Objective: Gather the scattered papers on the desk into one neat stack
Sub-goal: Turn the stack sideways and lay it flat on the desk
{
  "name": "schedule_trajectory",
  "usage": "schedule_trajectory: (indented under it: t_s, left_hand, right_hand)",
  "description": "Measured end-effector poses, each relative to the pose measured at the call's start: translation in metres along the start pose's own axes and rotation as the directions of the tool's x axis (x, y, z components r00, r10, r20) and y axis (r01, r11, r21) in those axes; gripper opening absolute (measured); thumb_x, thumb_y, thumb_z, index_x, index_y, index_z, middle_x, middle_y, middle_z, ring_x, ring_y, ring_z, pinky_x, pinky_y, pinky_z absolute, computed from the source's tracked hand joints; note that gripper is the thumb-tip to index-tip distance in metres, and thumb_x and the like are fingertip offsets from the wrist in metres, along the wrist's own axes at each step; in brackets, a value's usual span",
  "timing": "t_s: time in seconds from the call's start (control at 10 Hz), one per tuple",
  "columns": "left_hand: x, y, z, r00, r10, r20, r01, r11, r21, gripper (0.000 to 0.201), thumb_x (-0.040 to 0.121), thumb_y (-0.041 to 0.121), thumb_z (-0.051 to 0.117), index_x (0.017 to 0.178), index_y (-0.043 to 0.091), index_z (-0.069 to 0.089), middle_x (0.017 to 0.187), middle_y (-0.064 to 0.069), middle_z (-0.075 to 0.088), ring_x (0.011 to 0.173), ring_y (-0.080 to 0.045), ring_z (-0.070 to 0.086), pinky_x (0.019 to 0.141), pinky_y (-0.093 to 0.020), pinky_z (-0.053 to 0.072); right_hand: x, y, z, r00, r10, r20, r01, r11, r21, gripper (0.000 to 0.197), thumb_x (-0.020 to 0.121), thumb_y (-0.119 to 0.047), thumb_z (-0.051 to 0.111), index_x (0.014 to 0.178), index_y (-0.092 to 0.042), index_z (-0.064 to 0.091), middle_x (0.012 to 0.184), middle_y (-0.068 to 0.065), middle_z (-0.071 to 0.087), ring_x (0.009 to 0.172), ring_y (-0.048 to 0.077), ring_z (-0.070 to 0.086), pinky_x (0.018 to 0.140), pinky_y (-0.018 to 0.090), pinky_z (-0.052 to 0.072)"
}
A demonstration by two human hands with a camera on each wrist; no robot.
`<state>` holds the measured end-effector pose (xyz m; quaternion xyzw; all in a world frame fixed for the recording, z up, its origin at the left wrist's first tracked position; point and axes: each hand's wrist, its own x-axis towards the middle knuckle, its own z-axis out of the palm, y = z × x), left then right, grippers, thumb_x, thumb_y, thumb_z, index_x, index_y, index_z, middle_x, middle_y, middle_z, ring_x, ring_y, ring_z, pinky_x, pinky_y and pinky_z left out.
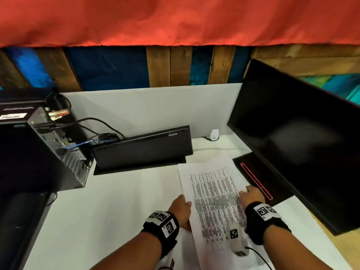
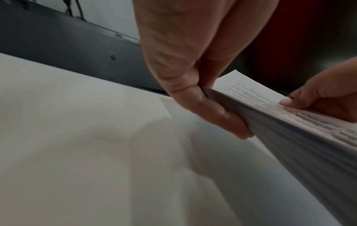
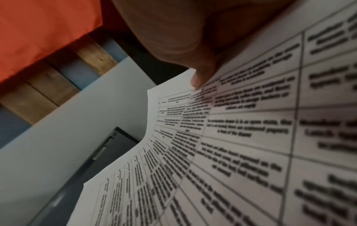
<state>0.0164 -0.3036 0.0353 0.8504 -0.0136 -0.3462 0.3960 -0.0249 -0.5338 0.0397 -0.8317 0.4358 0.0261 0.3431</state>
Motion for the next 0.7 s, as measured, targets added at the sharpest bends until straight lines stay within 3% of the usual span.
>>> schedule_trajectory:
  t_s: [0.1,0.2,0.3,0.4,0.5,0.6,0.7]
  left_hand:
    - [0.012,0.005,0.02,0.997,-0.066,0.045,0.068,0.997,-0.042,0.036,0.1,0.022,0.038,0.123,-0.005,0.04,0.137,-0.026,0.045,0.121,-0.039,0.052,0.095,-0.037,0.046]
    - [0.021,0.011,0.031,0.996,-0.083,0.032,0.083,0.997,-0.009,0.036,0.099,0.024,0.04,0.122,-0.003,0.041,0.136,-0.024,0.047,0.121,-0.039,0.053,0.101,-0.045,0.045]
    - [0.03,0.012,0.037,0.997,-0.058,-0.053,0.063,0.993,0.102,0.041,0.1,0.025,0.039,0.127,-0.006,0.042,0.132,-0.022,0.052,0.121,-0.034,0.052,0.095,-0.036,0.043]
    - [0.033,0.007,0.039,0.995,-0.033,-0.094,0.044,0.992,0.119,0.031,0.1,0.026,0.04,0.112,-0.001,0.048,0.121,-0.019,0.059,0.103,-0.03,0.059,0.078,-0.031,0.042]
    - [0.035,-0.003,0.039,0.987,0.02,-0.158,-0.003,0.994,0.112,0.023,0.098,0.028,0.044,0.084,0.011,0.043,0.091,-0.008,0.058,0.081,-0.023,0.054,0.074,-0.032,0.045]
    - [0.031,-0.011,0.034,0.99,0.012,-0.142,-0.007,0.999,0.038,0.024,0.096,0.03,0.047,0.078,0.016,0.041,0.084,-0.005,0.059,0.072,-0.025,0.058,0.068,-0.035,0.052]
    - [0.028,-0.025,0.015,0.996,0.001,-0.094,-0.018,0.984,-0.175,0.015,0.094,0.031,0.048,0.091,0.017,0.046,0.076,-0.009,0.061,0.052,-0.024,0.058,0.051,-0.029,0.05]
  right_hand:
    - [0.015,0.015,-0.003,0.998,0.059,0.033,-0.056,0.996,-0.07,0.028,0.091,-0.009,0.05,0.113,0.004,0.06,0.114,0.022,0.064,0.106,0.034,0.061,0.078,0.028,0.042]
    - [0.026,0.023,-0.002,0.996,0.071,0.052,-0.064,0.99,-0.122,0.031,0.09,-0.013,0.051,0.115,0.003,0.06,0.117,0.021,0.063,0.108,0.034,0.06,0.085,0.029,0.044]
    - [0.034,0.026,0.001,0.996,0.06,0.059,-0.049,0.983,-0.179,0.033,0.089,-0.018,0.052,0.115,0.0,0.06,0.118,0.019,0.064,0.111,0.032,0.06,0.088,0.03,0.045]
    - [0.038,0.03,0.004,0.996,0.056,0.073,-0.037,0.972,-0.231,0.035,0.09,-0.023,0.055,0.118,-0.002,0.059,0.12,0.016,0.063,0.113,0.03,0.059,0.09,0.029,0.045]
    - [0.039,0.032,0.006,0.997,0.049,0.064,-0.03,0.963,-0.269,0.037,0.09,-0.027,0.059,0.119,-0.005,0.059,0.122,0.013,0.063,0.115,0.028,0.059,0.091,0.03,0.046]
    - [0.041,0.036,0.009,0.998,0.011,0.06,0.008,0.954,-0.3,0.038,0.088,-0.03,0.061,0.12,-0.009,0.059,0.12,0.012,0.063,0.114,0.028,0.059,0.091,0.031,0.047]
    - [0.045,0.035,0.008,0.998,-0.03,0.052,0.042,0.965,-0.26,0.044,0.085,-0.034,0.062,0.124,-0.014,0.058,0.125,0.012,0.06,0.117,0.029,0.056,0.095,0.036,0.049]
